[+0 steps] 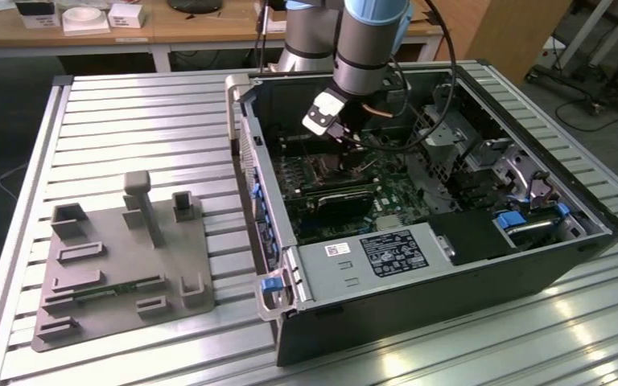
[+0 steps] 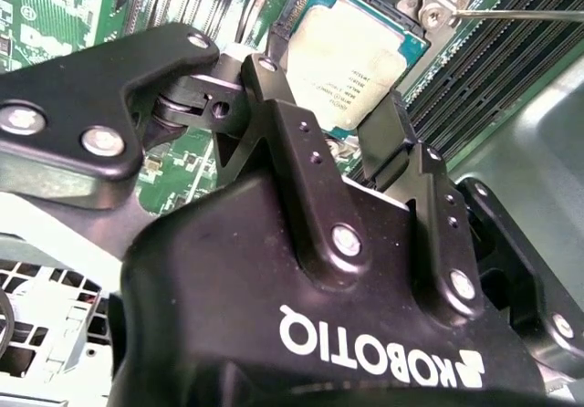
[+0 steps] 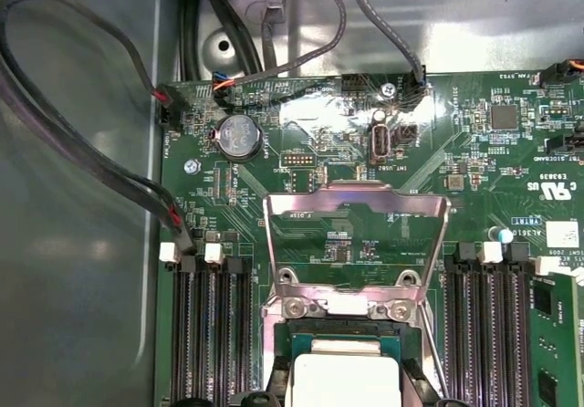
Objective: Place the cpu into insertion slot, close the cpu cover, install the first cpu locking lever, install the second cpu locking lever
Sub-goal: 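Place the cpu into insertion slot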
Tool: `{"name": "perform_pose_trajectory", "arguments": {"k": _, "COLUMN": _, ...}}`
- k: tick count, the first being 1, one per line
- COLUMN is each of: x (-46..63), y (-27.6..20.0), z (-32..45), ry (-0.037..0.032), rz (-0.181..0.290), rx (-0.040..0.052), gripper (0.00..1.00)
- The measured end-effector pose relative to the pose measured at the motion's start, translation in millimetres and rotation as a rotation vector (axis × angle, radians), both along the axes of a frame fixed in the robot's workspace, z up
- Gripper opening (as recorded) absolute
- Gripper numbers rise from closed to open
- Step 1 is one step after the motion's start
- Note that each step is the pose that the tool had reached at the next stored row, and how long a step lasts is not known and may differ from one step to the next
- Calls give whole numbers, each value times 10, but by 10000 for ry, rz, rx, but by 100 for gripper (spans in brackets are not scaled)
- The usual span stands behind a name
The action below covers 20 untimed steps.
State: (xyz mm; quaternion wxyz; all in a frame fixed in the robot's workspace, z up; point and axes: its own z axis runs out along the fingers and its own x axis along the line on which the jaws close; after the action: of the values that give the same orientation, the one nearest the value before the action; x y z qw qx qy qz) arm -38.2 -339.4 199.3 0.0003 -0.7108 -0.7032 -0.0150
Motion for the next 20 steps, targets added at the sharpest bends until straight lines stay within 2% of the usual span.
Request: {"name": "perform_pose_trajectory", "arguments": {"k": 20, "x": 3, "y": -20, "z": -26, "ry": 39, "rz": 29, "rx": -2, "gripper": 54}}
